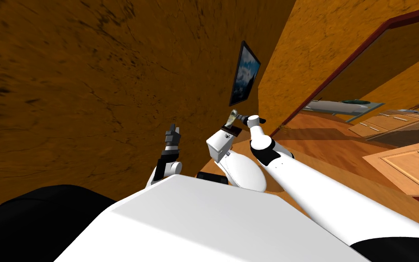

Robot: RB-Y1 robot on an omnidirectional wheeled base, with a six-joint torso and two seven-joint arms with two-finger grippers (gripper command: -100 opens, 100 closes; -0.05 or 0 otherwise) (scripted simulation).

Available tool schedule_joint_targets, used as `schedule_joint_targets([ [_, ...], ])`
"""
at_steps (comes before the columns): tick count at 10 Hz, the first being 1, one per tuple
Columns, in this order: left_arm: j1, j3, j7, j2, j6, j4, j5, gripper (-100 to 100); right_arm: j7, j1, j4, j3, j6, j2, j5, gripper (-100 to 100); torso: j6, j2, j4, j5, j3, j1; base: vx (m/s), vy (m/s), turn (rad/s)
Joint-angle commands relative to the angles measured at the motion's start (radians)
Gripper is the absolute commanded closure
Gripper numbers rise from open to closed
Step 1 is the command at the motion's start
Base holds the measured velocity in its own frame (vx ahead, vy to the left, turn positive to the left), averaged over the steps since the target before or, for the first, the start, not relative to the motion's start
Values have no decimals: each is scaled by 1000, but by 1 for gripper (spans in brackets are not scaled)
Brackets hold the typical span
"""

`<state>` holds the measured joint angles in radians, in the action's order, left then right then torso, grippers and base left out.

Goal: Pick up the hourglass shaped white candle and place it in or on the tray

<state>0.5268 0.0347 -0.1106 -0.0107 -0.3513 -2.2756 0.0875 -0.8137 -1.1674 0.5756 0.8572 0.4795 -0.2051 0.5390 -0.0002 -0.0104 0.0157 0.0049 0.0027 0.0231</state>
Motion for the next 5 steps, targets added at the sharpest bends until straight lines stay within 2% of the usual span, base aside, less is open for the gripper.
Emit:
schedule_joint_targets([
  [1,0,0,0,0,0,0,0,0,-23,-17,-2,5,35,-20,-17,-100,0,0,0,0,0,0,9,52,-80],
  [2,2,-1,0,0,1,1,0,0,-6,-16,-17,3,13,-17,-3,-100,0,-3,0,0,-1,2,1,17,-23],
  [3,2,-2,0,0,1,2,0,0,-7,-17,-18,4,16,-19,-4,0,-1,-4,0,0,-2,3,0,0,0],
  [5,2,-2,0,0,1,2,0,0,-7,-17,-18,4,15,-18,-4,0,-1,-5,0,0,-3,2,0,0,0],
])
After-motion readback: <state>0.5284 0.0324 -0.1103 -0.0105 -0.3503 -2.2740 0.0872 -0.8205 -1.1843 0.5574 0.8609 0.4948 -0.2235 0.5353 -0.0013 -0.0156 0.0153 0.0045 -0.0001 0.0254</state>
